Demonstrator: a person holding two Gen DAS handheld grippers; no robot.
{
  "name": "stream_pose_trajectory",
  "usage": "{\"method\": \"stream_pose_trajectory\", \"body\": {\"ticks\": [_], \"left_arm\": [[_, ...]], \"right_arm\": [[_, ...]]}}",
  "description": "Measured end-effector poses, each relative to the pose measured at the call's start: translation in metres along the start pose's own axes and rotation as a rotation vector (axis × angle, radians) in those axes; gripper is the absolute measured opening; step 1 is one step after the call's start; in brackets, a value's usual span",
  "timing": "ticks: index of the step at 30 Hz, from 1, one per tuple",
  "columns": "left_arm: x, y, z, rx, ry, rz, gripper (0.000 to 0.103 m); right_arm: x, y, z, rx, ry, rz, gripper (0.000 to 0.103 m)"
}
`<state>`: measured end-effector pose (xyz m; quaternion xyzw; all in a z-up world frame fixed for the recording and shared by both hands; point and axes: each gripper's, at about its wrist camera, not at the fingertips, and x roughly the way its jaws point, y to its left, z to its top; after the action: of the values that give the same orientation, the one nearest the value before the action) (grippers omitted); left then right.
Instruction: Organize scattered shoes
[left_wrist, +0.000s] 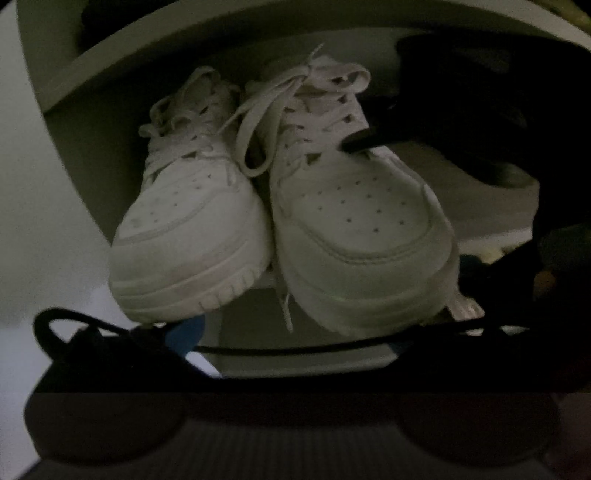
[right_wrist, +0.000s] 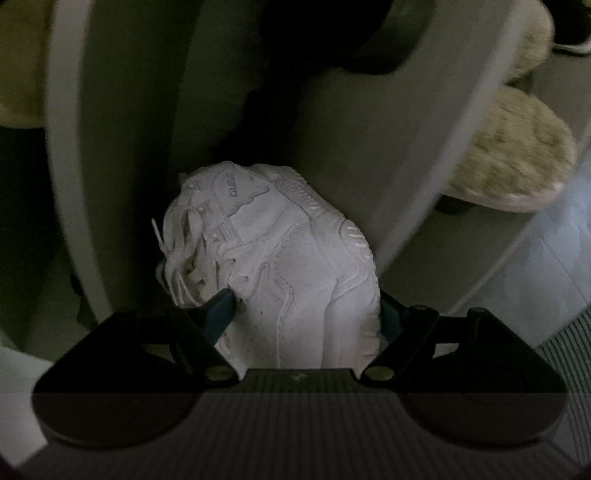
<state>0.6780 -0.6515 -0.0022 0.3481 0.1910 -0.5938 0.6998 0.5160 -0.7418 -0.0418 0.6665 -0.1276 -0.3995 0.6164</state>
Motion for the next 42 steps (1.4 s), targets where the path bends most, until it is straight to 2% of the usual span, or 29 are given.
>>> {"method": "stream_pose_trajectory", "body": {"ticks": [4,13,18,20,23,25,26,27,31,35,38,42], "left_arm": [[0.008,0.007,-0.001,0.012,0.003,-0.02,0.103],[-0.001,0.02,-0.009,0.018,0.026,-0.057,0.1],[-0.023,0.012,-0.025,0.115,-0.021,-0.073,0.102],[-0.028,0.006,-0.028,0.159,-0.042,-0.075,0.102],[-0.014,-0.012,-0.027,0.159,-0.023,-0.106,0.102],[-0.017,-0.012,-0.026,0.149,-0.014,-0.108,0.102],[-0.013,-0.013,-0.019,0.144,-0.008,-0.101,0.102],[-0.011,-0.01,-0.016,0.13,0.006,-0.094,0.102],[-0.024,0.012,-0.029,0.072,0.057,-0.073,0.102],[-0.057,0.021,-0.047,0.073,0.083,-0.102,0.102],[-0.086,0.017,-0.064,0.104,0.112,-0.143,0.103],[-0.128,0.014,-0.08,0.144,0.15,-0.248,0.103]], "right_arm": [[0.016,0.0,-0.001,0.03,0.021,-0.01,0.083],[0.007,0.005,-0.008,0.057,-0.002,-0.033,0.086],[-0.005,-0.01,-0.015,0.051,0.018,-0.08,0.088],[-0.012,-0.018,-0.019,0.061,0.037,-0.055,0.088],[-0.022,-0.024,-0.026,0.073,0.047,-0.013,0.087],[-0.029,-0.025,-0.031,0.064,0.045,0.003,0.072],[-0.029,-0.024,-0.033,0.055,0.051,0.017,0.056],[-0.029,-0.023,-0.035,0.051,0.059,0.026,0.051],[-0.028,-0.018,-0.04,0.038,0.066,0.015,0.051],[-0.02,-0.016,-0.035,0.039,0.055,0.017,0.052],[-0.023,-0.018,-0.035,0.044,0.047,0.021,0.053],[-0.039,-0.022,-0.034,0.105,0.032,0.02,0.052]]}}
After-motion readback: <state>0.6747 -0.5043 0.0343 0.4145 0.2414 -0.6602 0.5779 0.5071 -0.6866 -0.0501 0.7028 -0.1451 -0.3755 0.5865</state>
